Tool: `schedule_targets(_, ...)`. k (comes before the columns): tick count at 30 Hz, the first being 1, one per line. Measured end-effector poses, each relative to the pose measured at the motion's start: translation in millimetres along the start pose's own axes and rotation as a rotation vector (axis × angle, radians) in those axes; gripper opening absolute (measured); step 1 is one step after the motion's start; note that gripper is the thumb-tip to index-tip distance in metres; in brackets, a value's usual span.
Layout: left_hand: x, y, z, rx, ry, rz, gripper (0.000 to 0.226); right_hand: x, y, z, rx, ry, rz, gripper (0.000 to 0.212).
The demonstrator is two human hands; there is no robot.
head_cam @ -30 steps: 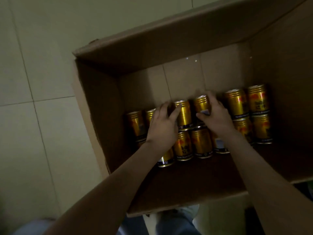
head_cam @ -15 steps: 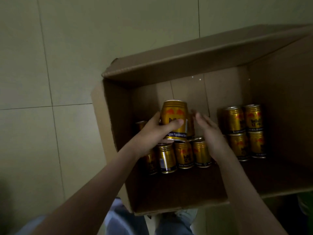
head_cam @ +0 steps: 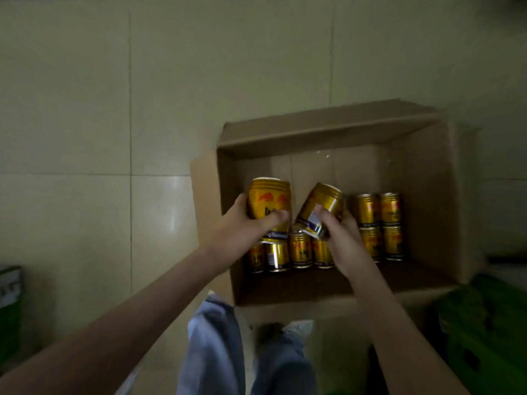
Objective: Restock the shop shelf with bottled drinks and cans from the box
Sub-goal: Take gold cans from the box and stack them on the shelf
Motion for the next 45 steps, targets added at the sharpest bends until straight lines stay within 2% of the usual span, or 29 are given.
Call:
schedule_targets(3, -81.7, -12.1, -65.8, -0.076, 0.055, 0.015, 0.081, -118.2, 15.8, 62.3, 0.252, 0.015, 0.097, 0.039)
schedule_targets(7, -218.2, -21.6, -172.1, -0.125, 0.175, 0.079, 0.064, -289.8, 25.9, 157.5, 0.405, -0.032, 0.259, 0.037)
schedule_targets(10, -328.5, -26.4, -252.0, -0.038, 0.328, 0.155, 0.070, -409.9, 26.1, 220.7, 0.457, -0.157, 0.398, 0.064)
schedule_targets(12, -393.0, -22.8, -294.5, -0.016, 0.432, 0.235, 0.064, -483.5, 23.2, 252.3, 0.420, -0.277, 0.432, 0.084)
schedule_targets(14, -452.7, -12.0, -331.0, -0.026, 0.516, 0.353, 0.060, -548.8, 11.5, 271.5, 0.390, -0.396, 0.398, 0.100)
schedule_targets(16, -503.6, 2.8, -358.3, 0.019, 0.595, 0.468, 0.066, -607.6, -7.4, 279.1, 0.373, -0.501, 0.300, 0.106)
schedule_targets(17, -526.0, 10.0, -367.1, 0.040, 0.626, 0.522, 0.067, -637.1, -17.7, 279.6, 0.364, -0.564, 0.236, 0.104)
schedule_targets(19, -568.6, 26.6, -378.5, 0.096, 0.689, 0.626, 0.066, -691.0, -40.7, 273.2, 0.382, -0.690, 0.108, 0.086)
schedule_targets(22, -631.8, 58.9, -380.6, 0.201, 0.766, 0.775, 0.057, -765.2, -76.8, 245.2, 0.456, -0.833, -0.084, 0.068)
schedule_targets(26, -726.0, 105.1, -357.9, 0.289, 0.844, 0.952, 0.037, -855.7, -111.3, 182.5, 0.589, -0.933, -0.243, 0.071)
schedule_targets(30, -827.6, 154.7, -312.2, 0.375, 0.910, 1.146, 0.035, -955.2, -144.6, 106.4, 0.616, -1.039, -0.401, 0.059)
schedule_targets(37, -1005.1, 252.4, -169.7, 0.442, 0.910, 1.424, 0.051, -1122.2, -221.2, -79.4, 0.635, -1.083, -0.774, 0.046)
schedule_targets(41, -1116.1, 311.2, -67.9, 0.465, 0.906, 1.604, 0.043, -1221.7, -266.0, -206.2, 0.577, -1.080, -1.029, 0.053)
schedule_targets(45, -1221.0, 357.4, 8.4, 0.466, 0.956, 1.749, 0.050, -1317.7, -301.0, -304.1, 0.531, -1.075, -1.231, 0.056)
Point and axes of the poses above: each hand's wrist, its own x-axis towards the middle knuckle, its own y-axis out of the palm, z = x × y, the point moved 8 cm from there along x, towards the middle knuckle, and after that the axes turned 3 degrees about y, right-handed, at the moved point
